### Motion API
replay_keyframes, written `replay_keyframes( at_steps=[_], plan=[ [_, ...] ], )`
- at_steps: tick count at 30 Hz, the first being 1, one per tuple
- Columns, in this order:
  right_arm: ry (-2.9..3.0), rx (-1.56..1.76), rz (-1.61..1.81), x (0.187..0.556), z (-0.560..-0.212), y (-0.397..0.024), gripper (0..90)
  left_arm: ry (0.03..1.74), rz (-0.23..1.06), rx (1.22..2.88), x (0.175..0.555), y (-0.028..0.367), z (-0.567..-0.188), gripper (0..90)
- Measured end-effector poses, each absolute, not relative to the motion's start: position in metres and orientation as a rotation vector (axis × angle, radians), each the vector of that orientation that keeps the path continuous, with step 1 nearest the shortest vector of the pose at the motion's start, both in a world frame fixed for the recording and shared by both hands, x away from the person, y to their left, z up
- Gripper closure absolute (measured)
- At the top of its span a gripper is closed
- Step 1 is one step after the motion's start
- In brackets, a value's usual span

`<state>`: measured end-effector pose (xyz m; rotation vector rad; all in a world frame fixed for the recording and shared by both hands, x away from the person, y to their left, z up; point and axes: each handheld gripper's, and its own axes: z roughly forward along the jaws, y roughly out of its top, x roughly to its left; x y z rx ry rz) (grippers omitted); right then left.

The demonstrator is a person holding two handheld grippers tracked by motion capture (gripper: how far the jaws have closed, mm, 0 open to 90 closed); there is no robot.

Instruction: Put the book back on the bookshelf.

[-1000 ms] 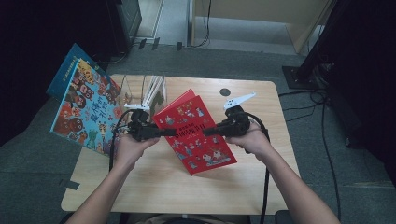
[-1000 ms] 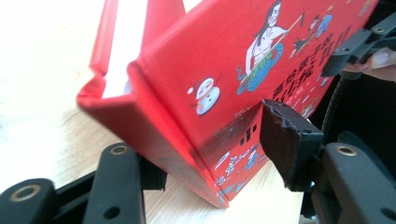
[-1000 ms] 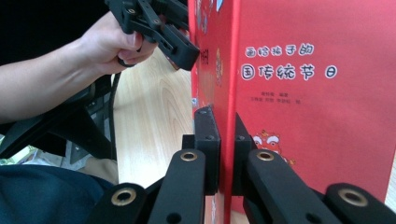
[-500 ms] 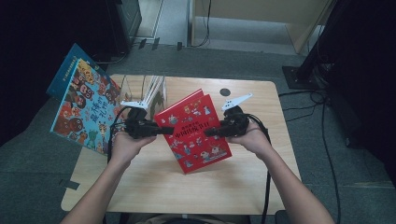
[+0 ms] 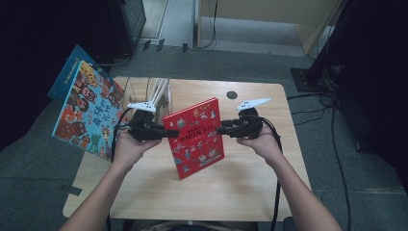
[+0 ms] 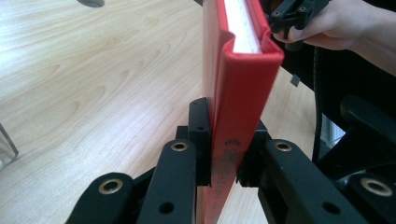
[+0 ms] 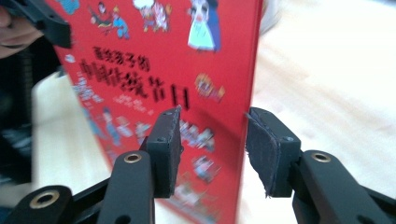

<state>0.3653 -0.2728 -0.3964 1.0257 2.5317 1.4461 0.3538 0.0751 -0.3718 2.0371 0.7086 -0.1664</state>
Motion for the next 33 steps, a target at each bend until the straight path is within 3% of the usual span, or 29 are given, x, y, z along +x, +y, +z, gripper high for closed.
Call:
replay_keyframes(
  at_steps=[6,33],
  plan=[
    [2.499,0.992,1.420,0.364,-0.396,-0.265,50.6,0.695,-0.144,2.059,0.352,0.070,-0.367,80.5],
    [2.480,1.011,1.415,0.363,-0.396,-0.256,53.6,0.754,-0.209,2.224,0.367,0.047,-0.347,77.7]
  ],
)
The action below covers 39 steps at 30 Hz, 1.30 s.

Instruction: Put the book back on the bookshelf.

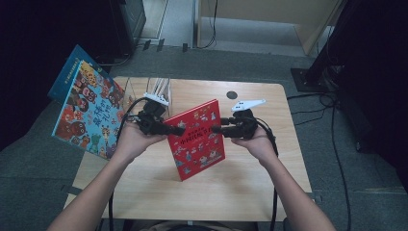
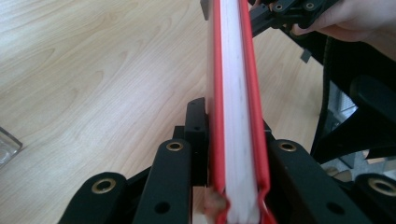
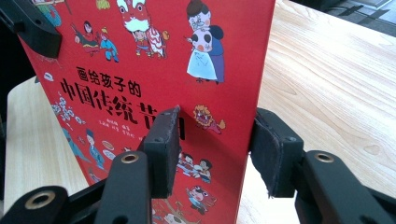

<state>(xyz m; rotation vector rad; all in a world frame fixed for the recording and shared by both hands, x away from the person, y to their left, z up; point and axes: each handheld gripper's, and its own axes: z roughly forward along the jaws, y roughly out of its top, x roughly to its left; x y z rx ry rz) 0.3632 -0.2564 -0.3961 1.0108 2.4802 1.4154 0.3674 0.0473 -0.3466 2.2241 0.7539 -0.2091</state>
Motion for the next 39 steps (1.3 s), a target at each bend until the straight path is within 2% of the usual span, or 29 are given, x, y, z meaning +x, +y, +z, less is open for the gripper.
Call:
replay_keyframes(
  at_steps=[28,35,39],
  plan=[
    [2.527,0.958,1.430,0.362,-0.398,-0.242,52.5,0.814,-0.347,2.433,0.386,0.025,-0.329,77.3],
    [2.533,0.945,1.434,0.360,-0.397,-0.242,51.7,0.829,-0.374,2.438,0.386,0.023,-0.328,78.9],
    [2.511,0.958,1.456,0.360,-0.398,-0.243,47.7,0.818,-0.386,2.435,0.386,0.025,-0.327,79.6]
  ],
)
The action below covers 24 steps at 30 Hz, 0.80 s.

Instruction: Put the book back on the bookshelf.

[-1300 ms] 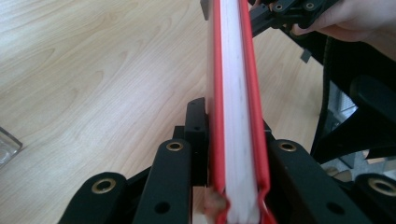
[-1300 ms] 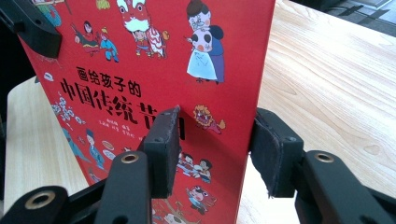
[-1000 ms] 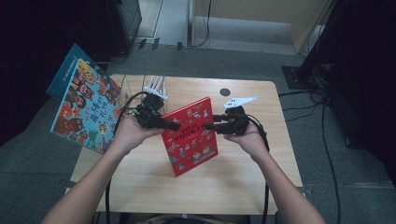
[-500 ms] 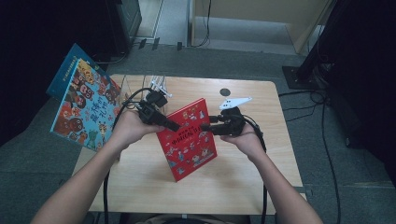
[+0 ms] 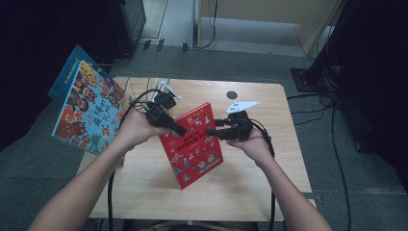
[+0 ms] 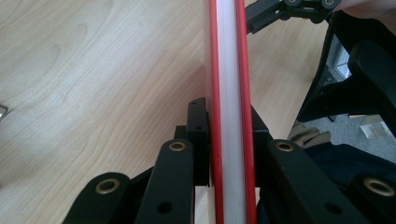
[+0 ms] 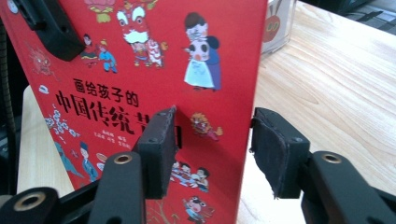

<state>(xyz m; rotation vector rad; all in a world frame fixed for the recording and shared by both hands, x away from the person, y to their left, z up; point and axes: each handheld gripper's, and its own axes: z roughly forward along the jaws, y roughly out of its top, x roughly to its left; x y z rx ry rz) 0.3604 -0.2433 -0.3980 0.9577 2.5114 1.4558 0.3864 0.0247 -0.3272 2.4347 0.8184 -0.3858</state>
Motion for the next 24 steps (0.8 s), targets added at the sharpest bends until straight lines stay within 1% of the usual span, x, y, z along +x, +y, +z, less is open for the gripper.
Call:
replay_keyframes(
  at_steps=[2,5,8,13,24],
  plan=[
    [2.512,0.967,1.460,0.361,-0.400,-0.245,45.0,0.813,-0.384,2.437,0.386,0.027,-0.325,79.7],
    [2.499,0.974,1.444,0.360,-0.405,-0.247,44.9,0.827,-0.362,2.425,0.387,0.032,-0.320,79.7],
    [2.440,0.925,1.479,0.354,-0.415,-0.254,44.9,0.848,-0.347,2.417,0.388,0.041,-0.314,79.8],
    [2.436,0.952,1.471,0.351,-0.432,-0.260,44.0,0.870,-0.323,2.411,0.387,0.052,-0.305,79.8],
    [2.443,0.952,1.367,0.341,-0.457,-0.258,42.9,0.911,-0.260,2.395,0.383,0.079,-0.284,79.7]
  ],
)
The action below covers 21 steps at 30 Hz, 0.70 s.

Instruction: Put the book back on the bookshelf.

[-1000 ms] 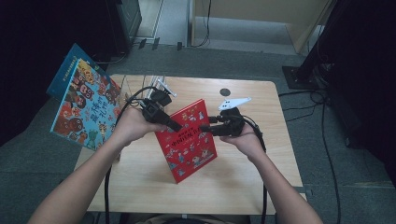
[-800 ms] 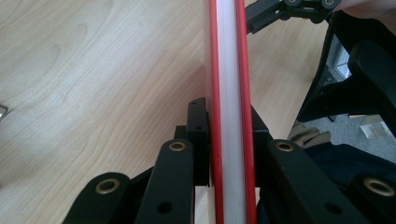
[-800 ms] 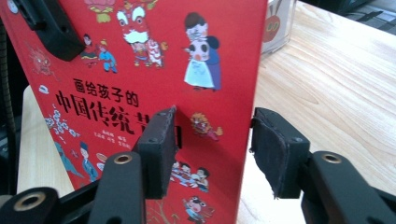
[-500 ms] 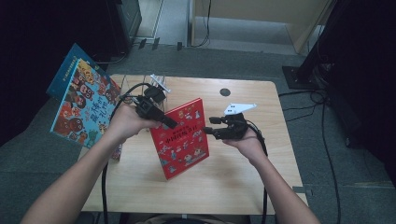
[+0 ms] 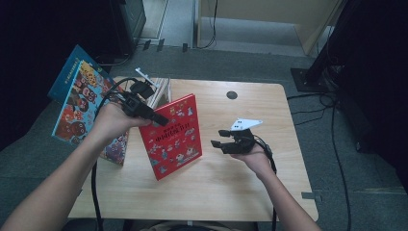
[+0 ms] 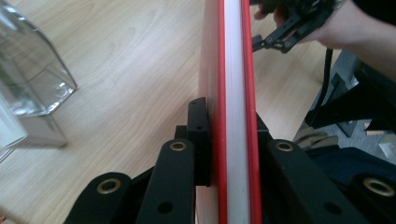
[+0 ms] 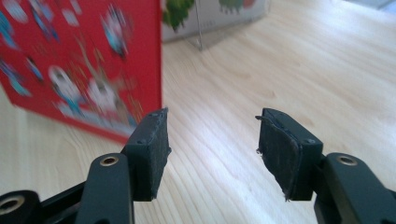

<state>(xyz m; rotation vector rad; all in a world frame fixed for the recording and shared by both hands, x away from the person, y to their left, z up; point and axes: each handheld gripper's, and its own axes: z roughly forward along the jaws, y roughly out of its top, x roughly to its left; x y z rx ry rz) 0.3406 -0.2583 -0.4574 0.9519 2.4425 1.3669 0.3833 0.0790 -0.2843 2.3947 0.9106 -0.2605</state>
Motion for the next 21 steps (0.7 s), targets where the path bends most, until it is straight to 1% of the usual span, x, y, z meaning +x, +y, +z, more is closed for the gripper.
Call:
replay_keyframes(
  at_steps=[6,14,21],
  plan=[
    [2.413,1.000,1.322,0.338,-0.472,-0.259,42.8,0.942,-0.234,2.407,0.382,0.093,-0.277,79.7],
    [2.389,1.060,1.245,0.335,-0.488,-0.256,42.9,0.993,-0.198,2.378,0.382,0.116,-0.267,79.7],
    [2.370,1.033,1.191,0.330,-0.497,-0.253,42.9,1.039,-0.172,2.348,0.380,0.142,-0.261,79.6]
  ],
)
